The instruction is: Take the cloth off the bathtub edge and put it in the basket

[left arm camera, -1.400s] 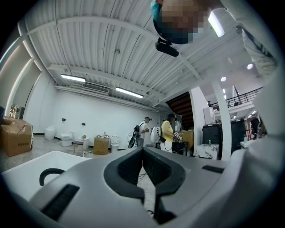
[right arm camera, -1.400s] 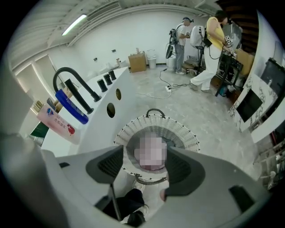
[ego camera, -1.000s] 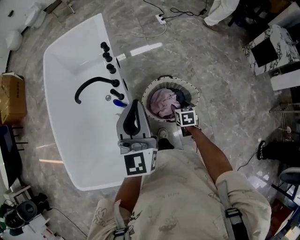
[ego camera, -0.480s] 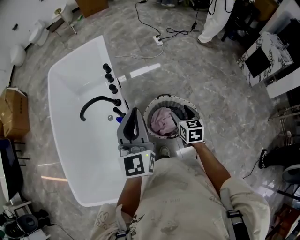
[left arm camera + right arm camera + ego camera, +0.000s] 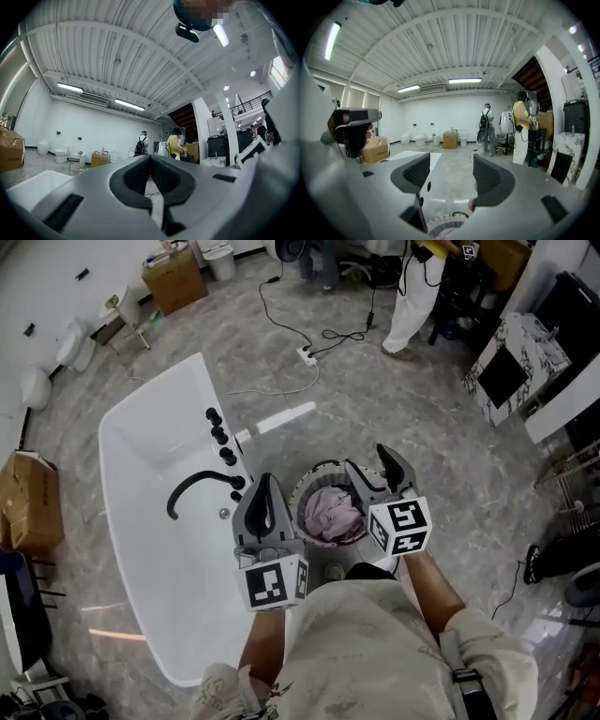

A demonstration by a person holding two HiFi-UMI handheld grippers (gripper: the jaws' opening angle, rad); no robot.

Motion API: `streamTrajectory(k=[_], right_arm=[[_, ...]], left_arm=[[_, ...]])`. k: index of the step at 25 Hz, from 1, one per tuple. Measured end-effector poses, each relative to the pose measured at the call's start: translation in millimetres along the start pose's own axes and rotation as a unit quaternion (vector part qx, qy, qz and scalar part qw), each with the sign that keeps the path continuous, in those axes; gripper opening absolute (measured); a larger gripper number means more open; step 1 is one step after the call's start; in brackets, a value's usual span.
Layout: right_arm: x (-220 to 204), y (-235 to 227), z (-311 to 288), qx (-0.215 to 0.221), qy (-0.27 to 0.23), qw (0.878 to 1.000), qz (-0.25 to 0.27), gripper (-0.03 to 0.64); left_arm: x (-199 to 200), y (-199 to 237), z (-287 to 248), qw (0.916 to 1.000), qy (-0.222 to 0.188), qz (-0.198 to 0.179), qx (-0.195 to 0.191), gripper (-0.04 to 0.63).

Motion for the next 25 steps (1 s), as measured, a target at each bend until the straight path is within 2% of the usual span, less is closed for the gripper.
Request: streamTrajectory(k=[5,11,16,25], right_arm=[[64.3,-0.5,16.8,-0.01,-0.075,0.996,0.049,0.27],[116.0,-3.7,42.8,-0.029,-0.167,0.982,0.081,0.27],[126.6,-8.2,52.4,-0.039,-0.183,0.978,0.092,0.27],[130.1,-5.2,51.4,-0.048,-0.188,0.978,0.078,0.263]], left_arm=[[11.2,-4.9,-11.8,0.9998,-0.011,-0.009,-0.013,0.003],[23.4,-8.9,-16.6,0.9993,-0.025,-0.02,-0.019,0.003],[31.3,-13.8,-16.0,0.9988,-0.035,-0.026,-0.022,0.003],[39.6,-4.3,-14.1,0.9986,-0.04,-0.027,-0.023,0.003]])
Point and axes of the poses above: the fingertips, and each gripper's own axes: z backward along the fingers, y to its left, x out of its top, the point moved 7 cm from there along z, backward along the fingers, and after that the axes turned 11 degrees about -y, right-handed, at the moved point
